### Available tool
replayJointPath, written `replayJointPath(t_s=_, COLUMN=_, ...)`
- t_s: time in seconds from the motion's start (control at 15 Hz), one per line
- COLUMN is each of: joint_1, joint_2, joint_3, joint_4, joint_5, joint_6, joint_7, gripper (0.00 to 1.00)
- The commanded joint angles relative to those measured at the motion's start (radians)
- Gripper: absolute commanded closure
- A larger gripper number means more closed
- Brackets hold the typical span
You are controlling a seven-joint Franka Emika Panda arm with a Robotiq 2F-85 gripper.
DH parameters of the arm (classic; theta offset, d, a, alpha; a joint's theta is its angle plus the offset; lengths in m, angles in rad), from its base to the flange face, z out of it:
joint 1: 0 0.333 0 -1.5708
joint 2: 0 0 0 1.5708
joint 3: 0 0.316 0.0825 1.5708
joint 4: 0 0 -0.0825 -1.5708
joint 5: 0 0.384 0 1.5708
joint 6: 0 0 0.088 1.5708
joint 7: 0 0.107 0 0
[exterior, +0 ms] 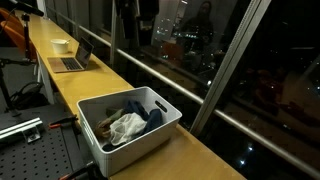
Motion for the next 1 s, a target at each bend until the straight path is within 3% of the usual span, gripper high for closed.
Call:
replayJointPath(t_s=0.0, joint_1=0.008, joint_2=0.010, joint_3=0.003, joint_4=0.011, joint_5=-0.004, joint_6=0.003, joint_7=0.001, gripper=0.00)
replayJointPath(t_s=0.33, joint_1=0.060, joint_2=0.132, joint_3=0.054, joint_4=0.086, joint_5=0.007, joint_6=0.076, joint_7=0.020, gripper=0.00)
replayJointPath(t_s=0.93, joint_1=0.134, joint_2=0.589, joint_3=0.096, joint_4=0.235, joint_5=0.045, joint_6=0.330, joint_7=0.034, gripper=0.00)
